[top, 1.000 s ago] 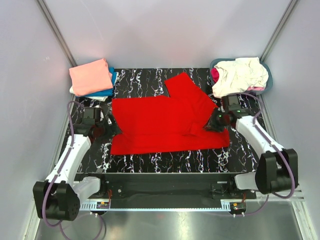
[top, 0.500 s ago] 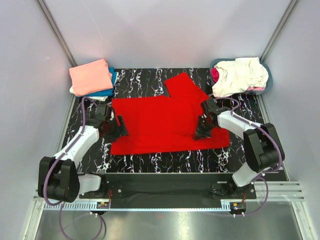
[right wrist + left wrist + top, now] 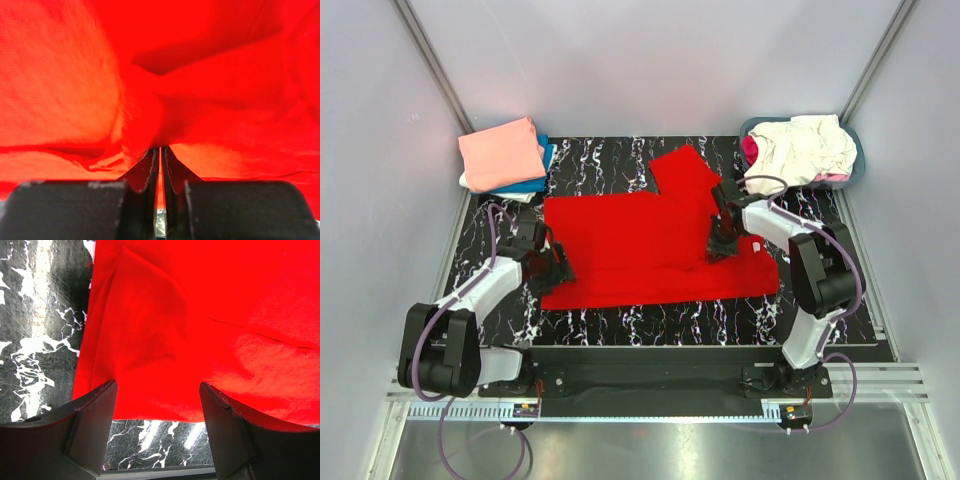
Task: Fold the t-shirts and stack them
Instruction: Fold the tshirt
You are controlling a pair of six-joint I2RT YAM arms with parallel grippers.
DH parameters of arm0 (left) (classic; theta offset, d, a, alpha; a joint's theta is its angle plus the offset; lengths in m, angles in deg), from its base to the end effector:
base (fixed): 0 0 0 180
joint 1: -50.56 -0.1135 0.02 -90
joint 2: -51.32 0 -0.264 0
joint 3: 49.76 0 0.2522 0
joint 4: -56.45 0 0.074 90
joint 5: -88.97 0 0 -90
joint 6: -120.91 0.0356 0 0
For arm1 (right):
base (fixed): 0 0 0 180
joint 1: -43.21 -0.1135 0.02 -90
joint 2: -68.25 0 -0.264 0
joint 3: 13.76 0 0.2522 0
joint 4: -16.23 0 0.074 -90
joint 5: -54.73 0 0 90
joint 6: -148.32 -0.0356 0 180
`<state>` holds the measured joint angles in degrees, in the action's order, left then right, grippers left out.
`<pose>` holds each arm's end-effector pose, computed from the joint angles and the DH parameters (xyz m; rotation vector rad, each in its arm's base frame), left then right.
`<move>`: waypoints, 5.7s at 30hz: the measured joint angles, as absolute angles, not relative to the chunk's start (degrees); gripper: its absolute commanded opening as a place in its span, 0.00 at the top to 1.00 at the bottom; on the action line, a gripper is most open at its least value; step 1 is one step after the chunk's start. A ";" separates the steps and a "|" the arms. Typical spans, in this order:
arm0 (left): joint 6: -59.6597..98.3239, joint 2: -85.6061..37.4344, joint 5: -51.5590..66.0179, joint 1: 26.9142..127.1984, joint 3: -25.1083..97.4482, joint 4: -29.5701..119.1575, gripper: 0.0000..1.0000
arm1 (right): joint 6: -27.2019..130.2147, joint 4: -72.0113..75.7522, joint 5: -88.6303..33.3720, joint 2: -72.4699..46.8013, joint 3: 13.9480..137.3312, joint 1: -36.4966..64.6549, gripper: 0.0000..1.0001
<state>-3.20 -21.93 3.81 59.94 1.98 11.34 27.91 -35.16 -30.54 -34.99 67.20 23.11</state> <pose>0.2185 -0.0391 0.1733 -0.5707 2.7165 -0.3217 0.3226 0.1212 0.1698 0.2439 2.8950 0.2864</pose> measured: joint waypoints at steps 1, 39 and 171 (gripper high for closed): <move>-3.22 -21.93 3.70 59.94 1.98 11.45 0.29 | 28.39 -35.90 -31.50 -35.85 68.80 23.11 0.90; 9.07 -6.87 -1.92 59.55 15.94 -4.44 0.25 | 35.38 -35.03 -38.76 -28.83 65.54 24.57 0.84; 9.98 -1.21 1.78 51.57 14.22 -2.65 0.30 | 23.08 -16.50 -15.43 -92.28 146.39 33.99 1.00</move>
